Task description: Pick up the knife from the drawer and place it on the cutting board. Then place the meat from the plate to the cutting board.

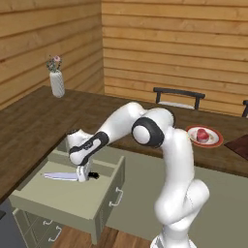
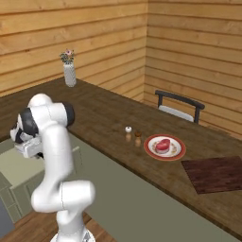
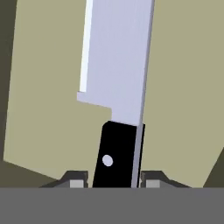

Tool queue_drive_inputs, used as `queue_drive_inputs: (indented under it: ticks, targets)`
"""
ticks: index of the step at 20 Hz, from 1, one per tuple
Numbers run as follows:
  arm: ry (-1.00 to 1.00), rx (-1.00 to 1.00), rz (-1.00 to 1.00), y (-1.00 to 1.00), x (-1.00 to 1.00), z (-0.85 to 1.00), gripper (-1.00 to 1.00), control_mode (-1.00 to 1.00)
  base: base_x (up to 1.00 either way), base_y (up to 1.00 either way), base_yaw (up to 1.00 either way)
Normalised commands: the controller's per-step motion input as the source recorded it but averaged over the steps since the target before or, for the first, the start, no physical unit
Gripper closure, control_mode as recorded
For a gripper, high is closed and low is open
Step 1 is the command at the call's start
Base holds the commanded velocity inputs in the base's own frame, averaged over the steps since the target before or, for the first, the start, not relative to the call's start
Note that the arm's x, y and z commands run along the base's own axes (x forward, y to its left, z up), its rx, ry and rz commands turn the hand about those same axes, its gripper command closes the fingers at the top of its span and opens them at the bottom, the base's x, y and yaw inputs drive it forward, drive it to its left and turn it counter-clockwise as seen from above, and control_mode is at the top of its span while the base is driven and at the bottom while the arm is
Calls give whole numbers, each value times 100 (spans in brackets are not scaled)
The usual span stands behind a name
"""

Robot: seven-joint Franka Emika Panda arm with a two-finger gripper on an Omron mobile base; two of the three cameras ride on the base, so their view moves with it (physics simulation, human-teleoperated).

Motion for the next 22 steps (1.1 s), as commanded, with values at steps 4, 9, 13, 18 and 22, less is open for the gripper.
queue_drive_inputs:
  ticks: [4, 9, 13, 18, 22]
  targets:
    - [-1, 0, -19, -100, -52, 100, 100, -100, 0, 0, 0]
    - [0, 1, -23, -100, -76, 100, 100, -100, 0, 0, 0]
    - [0, 6, -27, -100, -80, 98, 100, -100, 0, 0, 0]
    - [0, 12, -31, -100, -58, 58, 100, -100, 0, 0, 0]
    - [2, 6, -39, -100, -13, 15, 100, -100, 0, 0, 0]
